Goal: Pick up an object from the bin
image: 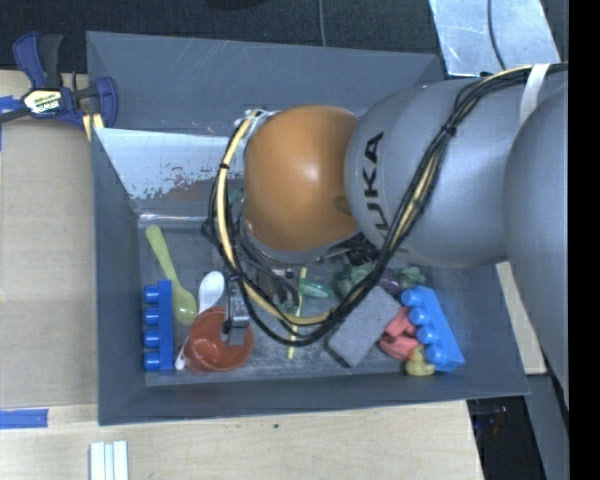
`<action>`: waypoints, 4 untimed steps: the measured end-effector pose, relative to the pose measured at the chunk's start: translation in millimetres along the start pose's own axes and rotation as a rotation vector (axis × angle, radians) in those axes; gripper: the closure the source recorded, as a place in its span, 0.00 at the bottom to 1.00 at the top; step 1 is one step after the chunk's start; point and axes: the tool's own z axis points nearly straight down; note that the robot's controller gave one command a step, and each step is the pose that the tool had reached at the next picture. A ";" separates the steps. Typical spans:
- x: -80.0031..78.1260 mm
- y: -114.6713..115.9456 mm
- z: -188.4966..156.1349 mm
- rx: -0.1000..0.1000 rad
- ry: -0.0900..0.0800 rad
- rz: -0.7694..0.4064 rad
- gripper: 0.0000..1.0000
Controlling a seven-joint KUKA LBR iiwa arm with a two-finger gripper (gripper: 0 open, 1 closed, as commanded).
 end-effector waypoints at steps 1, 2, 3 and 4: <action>-2.1 -0.6 -3.6 -0.001 -0.007 0.002 0.00; -11.3 -48.4 29.7 -0.003 -0.009 0.030 0.00; -7.8 -69.5 34.7 -0.004 -0.009 0.128 0.00; 18.5 -99.7 88.9 -0.002 -0.012 0.079 0.00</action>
Offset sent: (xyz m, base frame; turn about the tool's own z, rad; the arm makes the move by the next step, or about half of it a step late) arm 0.0127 -0.0609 -0.0382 0.0402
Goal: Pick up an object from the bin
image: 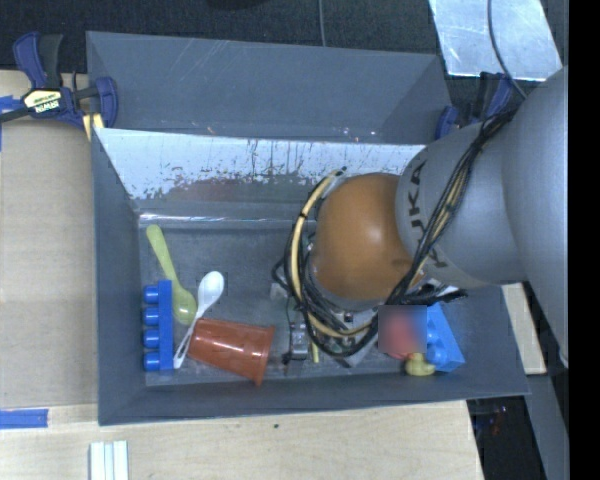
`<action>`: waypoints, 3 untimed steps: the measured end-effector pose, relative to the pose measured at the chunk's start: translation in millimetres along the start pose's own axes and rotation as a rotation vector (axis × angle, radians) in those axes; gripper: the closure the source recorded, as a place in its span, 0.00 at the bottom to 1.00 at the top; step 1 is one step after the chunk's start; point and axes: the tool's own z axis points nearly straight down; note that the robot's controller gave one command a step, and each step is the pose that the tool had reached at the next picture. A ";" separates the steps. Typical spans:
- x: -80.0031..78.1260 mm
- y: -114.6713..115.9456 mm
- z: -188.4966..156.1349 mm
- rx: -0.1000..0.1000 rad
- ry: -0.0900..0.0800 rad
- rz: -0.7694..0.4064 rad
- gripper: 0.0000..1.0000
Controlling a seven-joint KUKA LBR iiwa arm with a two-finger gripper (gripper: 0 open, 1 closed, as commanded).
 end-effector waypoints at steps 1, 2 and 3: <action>-8.3 -30.0 14.6 -0.006 -0.009 -0.057 0.00; -41.5 -79.3 6.4 -0.005 -0.001 -0.010 0.00; -35.0 -120.4 -47.1 -0.006 -0.003 -0.055 0.00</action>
Offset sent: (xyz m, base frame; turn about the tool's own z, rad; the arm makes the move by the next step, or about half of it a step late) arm 0.0469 -0.1072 -0.0029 0.0142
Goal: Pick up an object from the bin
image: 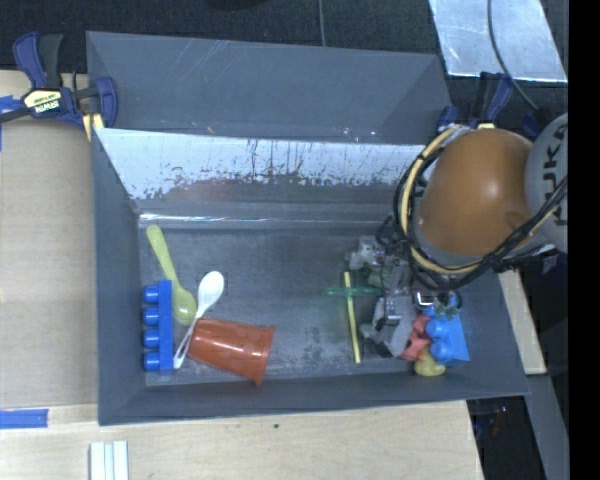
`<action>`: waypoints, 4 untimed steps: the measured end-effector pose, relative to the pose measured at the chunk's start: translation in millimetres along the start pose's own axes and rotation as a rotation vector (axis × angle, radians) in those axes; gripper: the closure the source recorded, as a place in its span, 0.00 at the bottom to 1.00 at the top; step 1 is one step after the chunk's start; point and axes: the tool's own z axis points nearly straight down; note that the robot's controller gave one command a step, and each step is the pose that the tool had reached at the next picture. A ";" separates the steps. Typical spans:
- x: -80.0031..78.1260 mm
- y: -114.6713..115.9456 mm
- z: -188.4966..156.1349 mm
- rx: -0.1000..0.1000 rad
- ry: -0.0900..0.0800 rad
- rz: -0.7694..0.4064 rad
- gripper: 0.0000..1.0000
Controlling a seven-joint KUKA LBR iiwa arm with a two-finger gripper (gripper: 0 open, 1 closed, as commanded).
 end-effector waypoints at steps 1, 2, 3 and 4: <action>-20.0 58.8 10.1 0.002 -0.004 0.058 0.00; -12.2 81.8 15.1 0.000 -0.009 -0.002 0.00; 29.3 104.5 27.5 0.000 -0.009 0.010 0.00; 16.8 89.8 50.8 0.003 -0.016 -0.102 0.00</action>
Offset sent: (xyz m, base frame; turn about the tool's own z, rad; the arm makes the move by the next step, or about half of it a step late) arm 0.0116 0.0752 -0.0157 -0.0009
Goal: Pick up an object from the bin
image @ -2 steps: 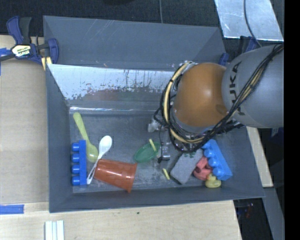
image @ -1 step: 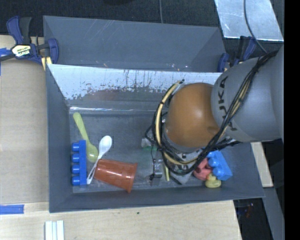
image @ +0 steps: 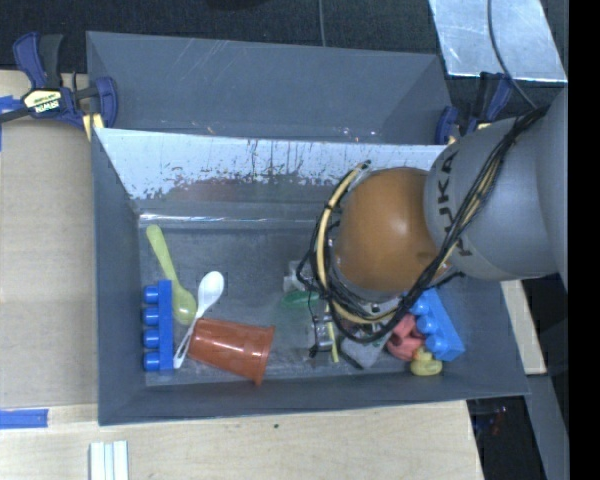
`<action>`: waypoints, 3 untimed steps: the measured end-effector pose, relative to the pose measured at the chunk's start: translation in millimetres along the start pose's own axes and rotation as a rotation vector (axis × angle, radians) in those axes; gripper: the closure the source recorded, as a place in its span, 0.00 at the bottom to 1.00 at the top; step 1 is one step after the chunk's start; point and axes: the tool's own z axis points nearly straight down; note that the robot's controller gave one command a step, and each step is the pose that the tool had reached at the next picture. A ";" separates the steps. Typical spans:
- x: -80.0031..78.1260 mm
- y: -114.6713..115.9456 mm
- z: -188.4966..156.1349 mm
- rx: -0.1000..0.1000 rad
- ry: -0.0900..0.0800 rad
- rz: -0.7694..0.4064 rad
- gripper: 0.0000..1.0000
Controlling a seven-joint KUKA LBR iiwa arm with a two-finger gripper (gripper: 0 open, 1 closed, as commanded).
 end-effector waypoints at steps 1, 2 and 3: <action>-0.9 1.4 -0.5 0.005 0.006 0.019 0.00; 0.3 38.3 -0.8 -0.003 0.002 -0.043 0.00; -6.5 -3.3 -59.0 0.001 0.004 -0.021 0.00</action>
Offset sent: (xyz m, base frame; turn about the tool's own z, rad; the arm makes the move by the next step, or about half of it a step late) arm -0.0131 -0.0154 -0.0141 -0.1548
